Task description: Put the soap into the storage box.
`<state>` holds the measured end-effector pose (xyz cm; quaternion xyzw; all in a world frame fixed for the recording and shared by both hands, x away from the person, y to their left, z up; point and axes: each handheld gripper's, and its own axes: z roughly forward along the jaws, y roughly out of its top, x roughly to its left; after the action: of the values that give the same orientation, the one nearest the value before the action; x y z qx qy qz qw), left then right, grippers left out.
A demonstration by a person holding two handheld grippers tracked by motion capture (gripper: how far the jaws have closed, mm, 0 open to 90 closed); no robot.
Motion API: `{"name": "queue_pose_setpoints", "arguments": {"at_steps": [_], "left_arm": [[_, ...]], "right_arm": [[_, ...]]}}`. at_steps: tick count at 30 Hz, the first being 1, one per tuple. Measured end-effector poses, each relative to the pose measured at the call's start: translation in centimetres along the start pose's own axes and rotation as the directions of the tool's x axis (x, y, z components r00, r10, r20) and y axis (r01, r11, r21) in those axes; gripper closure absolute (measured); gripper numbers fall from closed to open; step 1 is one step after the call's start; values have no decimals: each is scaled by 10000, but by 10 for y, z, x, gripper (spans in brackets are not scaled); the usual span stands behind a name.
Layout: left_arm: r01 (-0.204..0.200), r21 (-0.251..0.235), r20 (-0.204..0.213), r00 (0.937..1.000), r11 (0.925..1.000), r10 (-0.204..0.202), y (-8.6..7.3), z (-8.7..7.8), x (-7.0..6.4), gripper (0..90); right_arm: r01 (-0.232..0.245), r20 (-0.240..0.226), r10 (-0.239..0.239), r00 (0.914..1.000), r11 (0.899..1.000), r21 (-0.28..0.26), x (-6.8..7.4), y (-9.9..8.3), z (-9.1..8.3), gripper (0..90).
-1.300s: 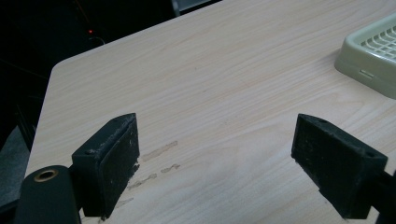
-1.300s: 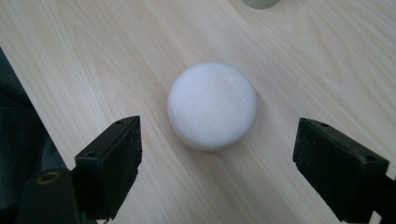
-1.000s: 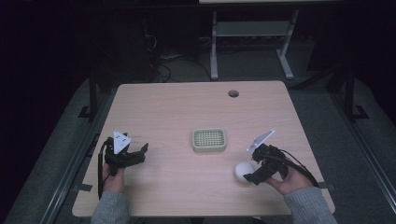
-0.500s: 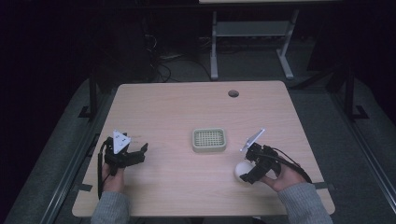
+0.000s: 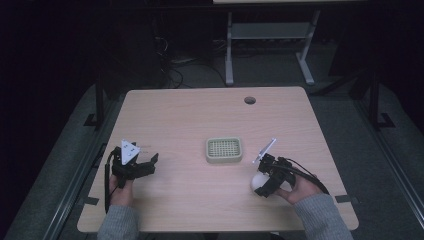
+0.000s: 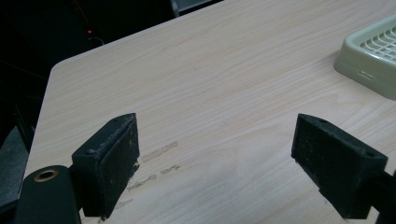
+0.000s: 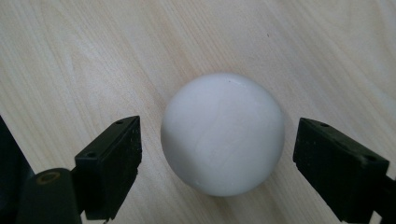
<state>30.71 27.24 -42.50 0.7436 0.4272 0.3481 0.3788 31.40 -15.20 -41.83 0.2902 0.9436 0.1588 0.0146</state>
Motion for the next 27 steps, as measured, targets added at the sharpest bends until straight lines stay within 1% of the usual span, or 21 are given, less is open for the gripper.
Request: {"name": "queue_pose_setpoints", "arguments": {"at_steps": [3, 7, 13, 19, 27], "left_arm": [[25, -5, -4, 10000, 10000, -25, 0, 0, 0, 148], [27, -32, 7, 10000, 10000, -27, 0, 0, 0, 149], [19, -18, -3, 10000, 10000, -19, 0, 0, 0, 148], [-11, -8, -8, 10000, 10000, 11, 0, 0, 0, 148], [-83, 33, 7, 10000, 10000, 83, 0, 0, 0, 148]], "right_arm": [[48, 12, -48, 10000, 9999, 140, 0, 1, 3, 147], [-22, 23, 21, 10000, 9995, 319, 0, 2, 6, 147], [121, 79, -125, 9999, 9986, 508, 1, 5, 11, 147], [106, 68, -112, 9999, 9968, 790, 2, 6, 17, 149], [295, 154, -313, 9994, 9938, 1072, 2, 8, 23, 155]]}}
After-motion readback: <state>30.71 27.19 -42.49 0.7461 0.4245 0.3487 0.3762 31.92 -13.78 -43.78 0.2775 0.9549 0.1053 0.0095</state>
